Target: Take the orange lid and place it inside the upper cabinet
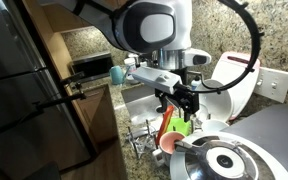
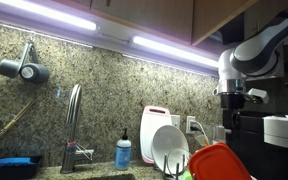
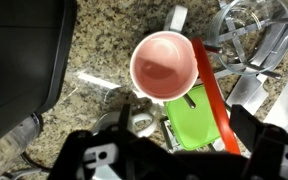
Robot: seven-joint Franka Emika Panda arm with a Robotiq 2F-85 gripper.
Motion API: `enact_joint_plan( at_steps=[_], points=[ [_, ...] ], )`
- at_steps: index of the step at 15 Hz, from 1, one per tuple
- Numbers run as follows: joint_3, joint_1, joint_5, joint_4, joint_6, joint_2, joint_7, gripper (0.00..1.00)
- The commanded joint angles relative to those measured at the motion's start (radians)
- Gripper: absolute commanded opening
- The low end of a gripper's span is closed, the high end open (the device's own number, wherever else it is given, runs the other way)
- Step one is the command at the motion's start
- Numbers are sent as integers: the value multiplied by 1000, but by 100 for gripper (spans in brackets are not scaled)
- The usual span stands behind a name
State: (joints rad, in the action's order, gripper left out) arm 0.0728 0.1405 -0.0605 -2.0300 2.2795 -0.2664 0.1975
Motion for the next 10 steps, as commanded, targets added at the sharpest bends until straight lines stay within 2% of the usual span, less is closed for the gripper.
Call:
enact_joint_plan(
  at_steps=[1, 5, 10],
  points=[
    [-6, 16, -30, 57, -15, -47, 22, 100],
    [1, 5, 8, 69, -43, -62, -14, 100],
    [7, -14, 39, 54, 2, -37, -63, 100]
  ],
)
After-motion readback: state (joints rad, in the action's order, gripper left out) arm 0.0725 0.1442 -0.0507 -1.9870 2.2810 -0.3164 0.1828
